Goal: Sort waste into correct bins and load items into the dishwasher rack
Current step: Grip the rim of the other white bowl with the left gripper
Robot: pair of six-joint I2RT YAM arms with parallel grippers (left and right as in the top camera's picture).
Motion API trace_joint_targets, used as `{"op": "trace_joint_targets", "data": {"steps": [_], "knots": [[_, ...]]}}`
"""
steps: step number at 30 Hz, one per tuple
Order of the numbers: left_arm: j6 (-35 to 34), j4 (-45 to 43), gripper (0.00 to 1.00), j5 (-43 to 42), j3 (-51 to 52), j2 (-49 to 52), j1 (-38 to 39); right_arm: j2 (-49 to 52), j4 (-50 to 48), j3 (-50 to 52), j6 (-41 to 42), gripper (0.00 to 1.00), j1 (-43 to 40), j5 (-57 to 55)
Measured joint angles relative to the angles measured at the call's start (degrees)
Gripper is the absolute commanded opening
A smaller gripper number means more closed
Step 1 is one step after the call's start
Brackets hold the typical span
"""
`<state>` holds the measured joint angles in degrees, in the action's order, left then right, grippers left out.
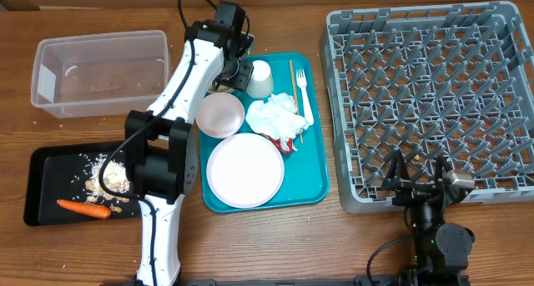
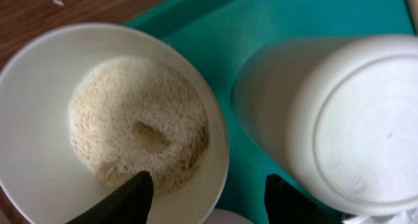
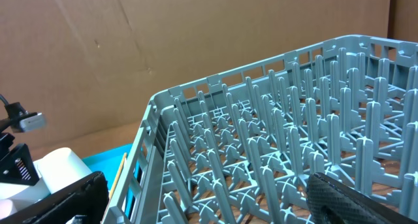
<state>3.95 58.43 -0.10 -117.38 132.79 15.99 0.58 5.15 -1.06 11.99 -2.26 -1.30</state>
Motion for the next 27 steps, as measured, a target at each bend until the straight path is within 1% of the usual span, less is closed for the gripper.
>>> {"op": "trace_joint_targets", "data": {"steps": [4,27], "knots": [[0.37,-2.73,0.56,0.76,0.0,0.0,0.0,0.0,0.02,0.0,-0.04,1.0,0.0,0.0],[0.24,-4.22,0.53,1.44,0.68,1.6,-0.37,0.0,0.0,0.0,-0.04,1.0,0.0,0.0]]}}
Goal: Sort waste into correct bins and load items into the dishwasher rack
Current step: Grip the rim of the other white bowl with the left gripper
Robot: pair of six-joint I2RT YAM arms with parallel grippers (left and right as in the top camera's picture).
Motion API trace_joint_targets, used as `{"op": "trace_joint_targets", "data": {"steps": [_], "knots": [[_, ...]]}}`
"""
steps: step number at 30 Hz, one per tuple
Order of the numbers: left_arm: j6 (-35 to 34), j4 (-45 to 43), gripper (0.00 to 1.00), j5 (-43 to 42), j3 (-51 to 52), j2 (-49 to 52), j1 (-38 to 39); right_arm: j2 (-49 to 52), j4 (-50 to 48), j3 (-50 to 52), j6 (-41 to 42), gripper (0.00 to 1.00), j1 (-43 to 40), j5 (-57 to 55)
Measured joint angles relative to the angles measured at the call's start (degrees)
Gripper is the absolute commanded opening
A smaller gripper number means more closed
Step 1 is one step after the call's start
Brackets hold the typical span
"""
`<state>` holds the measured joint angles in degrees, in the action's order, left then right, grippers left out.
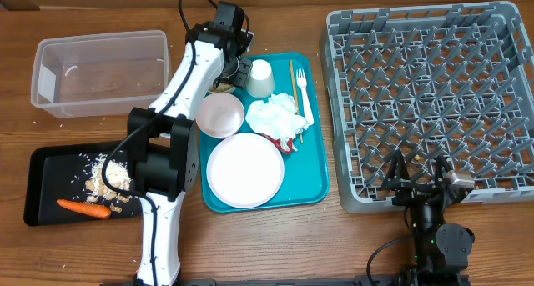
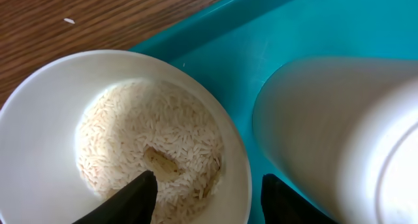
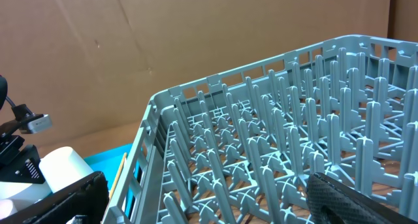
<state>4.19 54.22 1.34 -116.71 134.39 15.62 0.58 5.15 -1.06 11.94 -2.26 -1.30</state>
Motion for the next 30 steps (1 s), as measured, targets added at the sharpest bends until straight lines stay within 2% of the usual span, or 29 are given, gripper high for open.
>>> {"op": "trace_joint_targets", "data": {"steps": [4,8,23,30], "knots": [[-1.05,0.02,0.5,0.02,0.07,0.94,0.0,0.0,0.0,0.0,0.0,1.0,0.0,0.0],[-1.25,-0.04,0.42,0.04,0.2,1.31,0.0,0.0,0.0,0.0,-0.02,1.0,0.0,0.0],[-2.23,-0.07,0.06,-0.26,0.2,1.31,0.15,0.0,0.0,0.0,-0.02,1.0,0.0,-0.02],[-2.64,0.66,0.04,0.17,-1.36,1.31,0.15,0.0,0.02,0.0,0.0,1.0,0.0,-0.02]]}}
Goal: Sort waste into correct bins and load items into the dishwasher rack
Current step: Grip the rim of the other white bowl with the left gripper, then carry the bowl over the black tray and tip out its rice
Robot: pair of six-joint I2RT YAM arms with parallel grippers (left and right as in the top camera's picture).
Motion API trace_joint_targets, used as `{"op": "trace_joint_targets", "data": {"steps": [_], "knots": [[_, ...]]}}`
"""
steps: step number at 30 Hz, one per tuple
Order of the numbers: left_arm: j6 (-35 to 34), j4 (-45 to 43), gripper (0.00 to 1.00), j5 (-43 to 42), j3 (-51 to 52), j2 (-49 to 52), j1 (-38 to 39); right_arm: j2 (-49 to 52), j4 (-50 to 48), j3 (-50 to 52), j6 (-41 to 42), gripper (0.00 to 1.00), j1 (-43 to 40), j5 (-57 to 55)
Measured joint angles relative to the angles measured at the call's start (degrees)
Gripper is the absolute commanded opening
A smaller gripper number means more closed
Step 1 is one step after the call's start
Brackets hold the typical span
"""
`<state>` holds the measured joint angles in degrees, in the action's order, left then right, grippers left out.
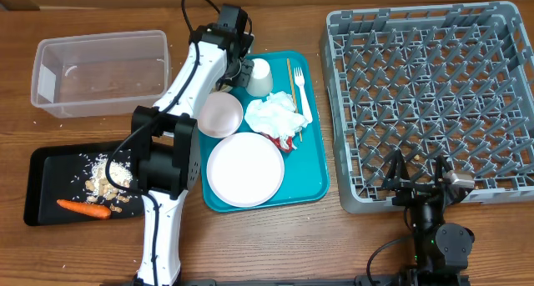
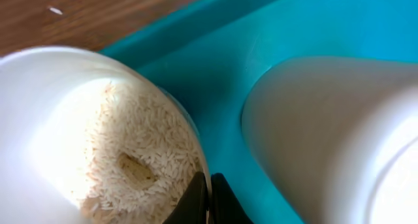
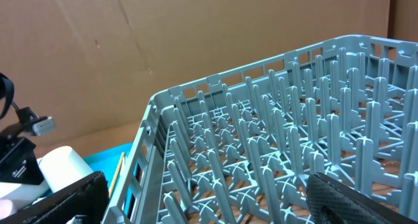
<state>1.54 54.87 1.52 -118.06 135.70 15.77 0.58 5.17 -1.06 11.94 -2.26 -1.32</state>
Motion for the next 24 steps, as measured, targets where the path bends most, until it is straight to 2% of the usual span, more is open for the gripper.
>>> {"op": "trace_joint_targets", "data": {"steps": [5,9,19,24], "knots": [[-1.25,3.15,0.04,-0.66,-7.37,0.31,-0.07,0.0,0.0,0.0,0.0,1.0,0.0,0.02],[-2.43,8.07,0.04,-1.22,-18.6,0.31,-0.07,0.0,0.0,0.0,0.0,1.0,0.0,0.02],[-13.88,38.91,0.04,-2.12,-45.57,0.2,-1.92,0.0,0.02,0.0,-0.02,1.0,0.0,0.02],[-18.12,41.75,0.04,-0.98,-49.94,-2.34,-6.67,0.0,-0.02,0.0,0.0,1.0,0.0,0.0]]}}
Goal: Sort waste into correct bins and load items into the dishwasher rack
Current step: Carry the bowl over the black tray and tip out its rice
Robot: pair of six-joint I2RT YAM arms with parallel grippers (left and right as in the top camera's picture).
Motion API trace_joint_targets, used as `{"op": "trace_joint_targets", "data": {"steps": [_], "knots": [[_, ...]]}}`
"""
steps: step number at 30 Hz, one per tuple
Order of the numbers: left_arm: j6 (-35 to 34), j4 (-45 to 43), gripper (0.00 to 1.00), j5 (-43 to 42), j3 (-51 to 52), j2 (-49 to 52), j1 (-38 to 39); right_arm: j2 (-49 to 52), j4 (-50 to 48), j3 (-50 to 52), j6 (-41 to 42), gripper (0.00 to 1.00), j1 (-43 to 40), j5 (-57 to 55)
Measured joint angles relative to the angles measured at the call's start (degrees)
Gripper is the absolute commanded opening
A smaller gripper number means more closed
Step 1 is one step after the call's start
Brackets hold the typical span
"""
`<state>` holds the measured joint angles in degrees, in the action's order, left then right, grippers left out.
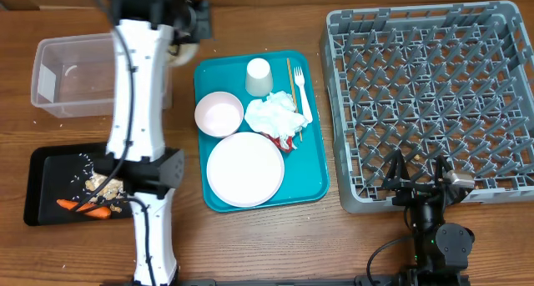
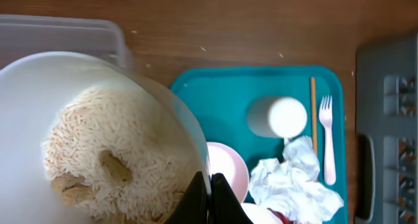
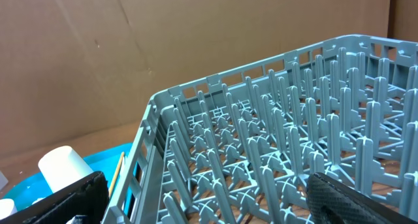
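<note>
A white bowl of rice (image 2: 98, 145) hangs high above the table, and my left gripper (image 2: 209, 194) is shut on its rim. In the overhead view the left gripper (image 1: 190, 21) and the bowl (image 1: 185, 51) are between the clear bin (image 1: 79, 77) and the teal tray (image 1: 313, 182). On the tray lie a white cup (image 1: 259, 76), a pink bowl (image 1: 219, 115), a white plate (image 1: 245, 169), a crumpled napkin (image 1: 274, 117), a fork (image 1: 302, 98) and a chopstick (image 1: 290, 73). My right gripper (image 1: 424, 179) rests open at the front edge of the grey dishwasher rack (image 1: 434, 86).
A black tray (image 1: 50, 165) at the front left holds scattered rice and a carrot (image 1: 83, 208). The right wrist view shows the rack's prongs (image 3: 274, 145) and the cup (image 3: 62, 165) beyond. Brown cardboard stands behind the table.
The left gripper, shut on the rice bowl's rim at the tray's back left corner, is now raised high with the bowl, left of the tray beside the clear bin. The right arm is unchanged.
My left gripper was open low over the rice bowl beside the cup, its fingers at the bowl's rim. It stayed open there, then was shut on the rim. Now the bowl is off the tray and high above the table. The right gripper stayed still.
</note>
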<state>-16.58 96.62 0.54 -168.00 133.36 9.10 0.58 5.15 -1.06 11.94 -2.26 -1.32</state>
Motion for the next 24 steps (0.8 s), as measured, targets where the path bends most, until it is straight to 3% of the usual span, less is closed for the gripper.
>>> {"op": "trace_joint_targets", "data": {"steps": [6,12,16,20,24], "knots": [[-2.16,0.13,0.04,0.24,1.73,-6.49,-3.61,0.0,0.0,0.0,0.0,1.0,0.0,0.0],[-2.62,0.07,0.04,8.39,18.84,-22.23,-4.59,0.0,0.02,0.0,0.0,1.0,0.0,0.0],[-4.61,0.02,0.04,9.62,31.71,-29.03,-10.78,0.0,0.0,0.0,0.02,1.0,0.0,0.0],[-5.77,0.17,0.04,3.93,41.83,-30.84,-20.9,0.0,0.0,0.0,0.0,1.0,0.0,0.02],[-2.32,-0.46,0.04,-10.03,51.01,-31.26,-32.89,0.0,0.0,0.0,0.0,1.0,0.0,0.02]]}}
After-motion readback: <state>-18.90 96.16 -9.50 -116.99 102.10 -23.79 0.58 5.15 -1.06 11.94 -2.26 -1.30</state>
